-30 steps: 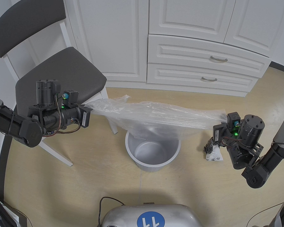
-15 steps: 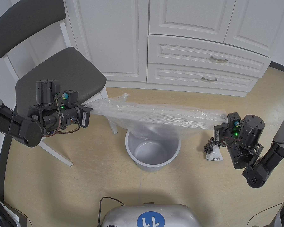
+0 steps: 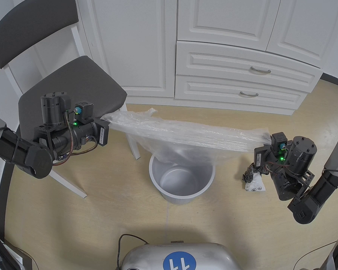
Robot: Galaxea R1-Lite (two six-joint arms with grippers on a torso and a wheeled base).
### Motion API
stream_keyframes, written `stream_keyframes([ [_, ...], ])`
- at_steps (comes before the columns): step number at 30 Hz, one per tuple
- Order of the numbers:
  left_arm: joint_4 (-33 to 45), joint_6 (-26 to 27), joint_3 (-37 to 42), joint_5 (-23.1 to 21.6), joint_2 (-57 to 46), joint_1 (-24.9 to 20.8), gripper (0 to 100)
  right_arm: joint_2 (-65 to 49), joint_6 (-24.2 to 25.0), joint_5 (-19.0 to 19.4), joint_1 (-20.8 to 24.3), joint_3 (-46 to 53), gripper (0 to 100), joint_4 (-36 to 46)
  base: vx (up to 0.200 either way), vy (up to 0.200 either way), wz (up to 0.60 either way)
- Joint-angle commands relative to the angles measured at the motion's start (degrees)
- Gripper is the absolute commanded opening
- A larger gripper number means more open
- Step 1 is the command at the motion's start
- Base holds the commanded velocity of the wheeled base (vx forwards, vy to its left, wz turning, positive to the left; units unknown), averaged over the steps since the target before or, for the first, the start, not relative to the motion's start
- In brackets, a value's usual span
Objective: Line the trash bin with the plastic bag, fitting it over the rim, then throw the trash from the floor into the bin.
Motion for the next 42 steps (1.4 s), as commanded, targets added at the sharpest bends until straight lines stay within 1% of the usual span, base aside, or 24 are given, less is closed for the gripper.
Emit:
stream_keyframes([
  [1,-6.95,-0.05,3.68,-0.34,0.83,-2.43,0,1.92,-0.06,4.04,0.48,0.14,0,-1.26,0.000,0.000,0.00],
  [2,-9.41,0.04,4.73,-0.26,0.83,-3.04,0,1.74,-0.06,4.39,0.74,0.32,0,-1.26,0.000,0.000,0.00],
  [5,-13.19,0.04,6.67,-0.34,0.75,-4.36,0,1.39,0.30,4.48,1.09,0.32,0,-1.26,0.000,0.000,0.00],
  [9,-15.04,0.04,8.34,-0.43,0.04,-6.38,0,1.12,0.38,4.83,1.27,0.05,0,-1.26,0.000,0.000,0.00],
  [15,-18.64,0.04,10.01,-0.43,-0.13,-8.49,0,0.77,0.65,6.59,2.15,-0.12,0,-1.26,0.000,0.000,0.00],
  [17,-21.37,0.04,11.24,-0.43,-0.13,-9.72,0,0.51,0.91,7.03,2.76,-0.30,0,-1.26,0.000,0.000,0.00],
  [19,-22.60,0.04,11.68,-0.43,-0.13,-10.34,0,0.33,1.35,7.20,3.11,-0.30,0,-1.26,0.000,0.000,0.00],
  [21,-25.67,0.04,13.08,-0.87,-0.05,-12.01,0,-0.02,3.11,8.26,4.43,-0.47,0,-1.26,0.000,0.000,0.00],
  [24,-28.05,0.04,14.58,-0.96,0.22,-14.12,0,-0.99,4.43,9.66,5.84,-0.30,0,-1.26,0.000,0.000,0.00],
  [25,-28.05,0.04,14.58,-0.96,0.22,-14.12,0,-0.99,4.43,9.66,5.84,-0.30,0,-1.26,0.000,0.000,0.00],
  [26,-29.72,-0.05,15.45,-1.05,0.48,-15.79,0,-1.78,5.57,10.28,7.16,-0.12,0,-1.26,0.000,0.000,0.00],
  [29,-31.91,-0.14,16.51,-1.05,1.10,-17.89,0,-2.92,7.15,10.89,9.44,0.32,0,-1.26,0.000,0.000,0.00],
  [32,-33.85,-0.22,16.69,-1.05,2.42,-19.56,0,-4.41,8.91,11.77,12.34,0.84,0,-1.26,0.000,0.000,0.00],
  [35,-36.40,-0.40,16.42,-1.05,4.44,-20.27,0,-6.26,9.96,12.30,15.15,1.81,0,-1.26,0.000,0.000,0.00],
  [36,-38.86,-0.40,15.98,-0.96,6.63,-20.97,0,-8.37,10.84,13.53,18.23,3.48,0,-1.26,0.000,0.000,0.00],
  [37,-39.74,-0.49,15.98,-0.96,7.25,-21.32,0,-8.90,11.11,14.15,19.20,4.18,0,-1.26,0.000,0.000,0.00],
  [42,-41.14,-0.49,15.89,-0.87,8.22,-22.03,0,-9.60,11.19,15.03,20.51,5.41,0,-1.26,0.000,0.000,0.00],
])
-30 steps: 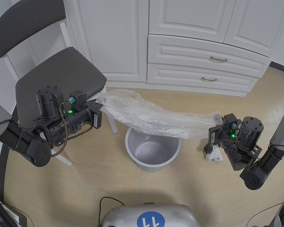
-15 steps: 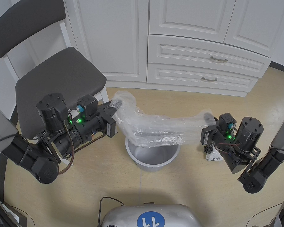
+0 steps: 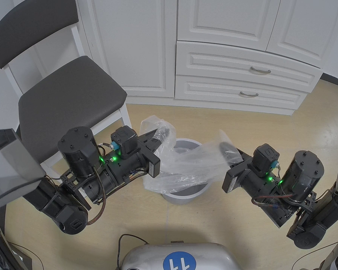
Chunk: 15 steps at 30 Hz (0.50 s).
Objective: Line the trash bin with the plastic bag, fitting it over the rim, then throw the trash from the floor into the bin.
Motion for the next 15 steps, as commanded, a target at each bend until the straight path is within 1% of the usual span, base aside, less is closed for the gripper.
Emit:
stream_keyframes([
  [1,-1.28,-0.05,-0.35,0.12,3.43,-1.45,0,-2.76,0.38,1.06,2.65,2.00,0,-1.02,0.000,0.000,0.00],
  [4,-1.28,-0.14,-0.35,0.20,3.61,-1.80,0,-2.14,1.44,1.77,2.65,2.09,0,-1.02,0.000,0.000,0.00],
  [5,-1.28,-0.14,-0.43,0.20,3.96,-1.98,0,-1.35,2.93,2.64,2.65,1.92,0,-1.02,0.000,0.000,0.00],
  [6,-1.28,-0.14,-0.43,0.20,3.96,-1.98,0,-1.35,2.93,2.64,2.65,1.92,0,-1.02,0.000,0.000,0.00],
  [7,-1.28,-0.14,-0.70,0.38,4.57,-2.33,0,0.23,5.48,3.96,2.73,1.56,0,-1.02,0.000,0.000,0.00],
  [9,-1.28,-0.22,-1.14,0.38,5.10,-2.60,0,2.25,7.85,5.02,2.65,1.04,0,-1.02,0.000,0.000,0.00],
  [15,-1.28,-0.84,-2.10,0.47,6.16,-2.86,0,7.88,14.01,5.63,2.65,-2.74,0,-1.02,0.000,0.000,0.00],
])
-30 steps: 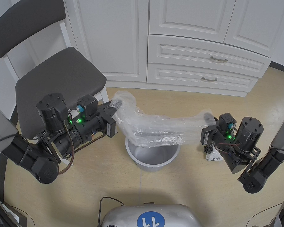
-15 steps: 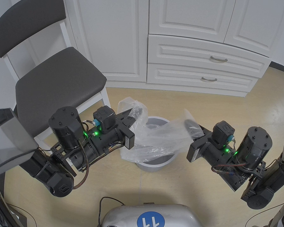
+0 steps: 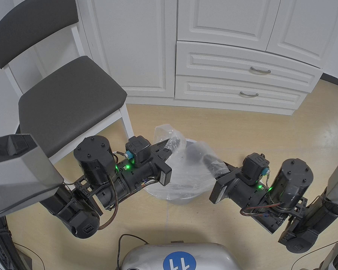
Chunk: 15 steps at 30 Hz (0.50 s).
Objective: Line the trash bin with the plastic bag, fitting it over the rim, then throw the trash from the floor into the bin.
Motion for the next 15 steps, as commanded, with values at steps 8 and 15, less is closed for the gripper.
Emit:
stream_keyframes([
  [8,-0.02,-2.65,-1.65,0.18,3.43,-2.13,0,7.67,10.93,0.41,0.01,-7.65,0,-1.00,0.000,0.000,0.00],
  [15,-0.02,-2.65,-1.65,0.18,3.78,-2.22,0,8.37,11.64,0.41,-0.78,-8.09,0,-1.00,0.000,0.000,0.00],
])
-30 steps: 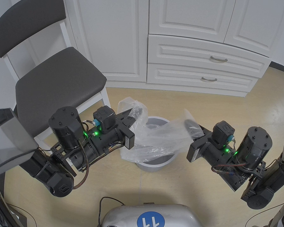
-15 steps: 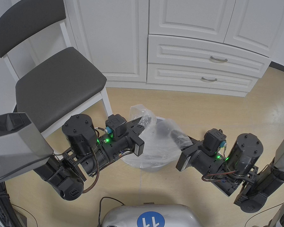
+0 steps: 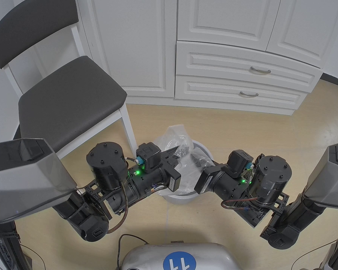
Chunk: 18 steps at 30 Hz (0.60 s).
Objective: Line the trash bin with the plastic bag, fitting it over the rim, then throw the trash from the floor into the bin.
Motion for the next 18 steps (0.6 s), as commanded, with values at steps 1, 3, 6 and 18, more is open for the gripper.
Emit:
stream_keyframes([
  [1,-0.02,-0.01,-0.03,-0.02,0.99,-0.12,0,1.40,0.01,0.05,-0.21,-0.15,0,-1.02,0.000,0.000,0.00],
  [3,-0.02,-0.01,-0.47,-0.02,1.87,-0.12,0,2.28,0.10,0.05,-0.29,-0.15,0,-1.02,0.000,0.000,0.00],
  [6,-0.02,-0.10,-1.79,0.07,3.62,-0.12,0,3.86,0.10,0.05,-1.08,-0.59,0,-1.02,0.000,0.000,0.00],
  [18,0.34,-3.27,-8.82,2.88,11.45,0.23,0,9.84,2.20,1.29,-6.36,-4.80,0,-1.02,0.000,0.000,0.00],
])
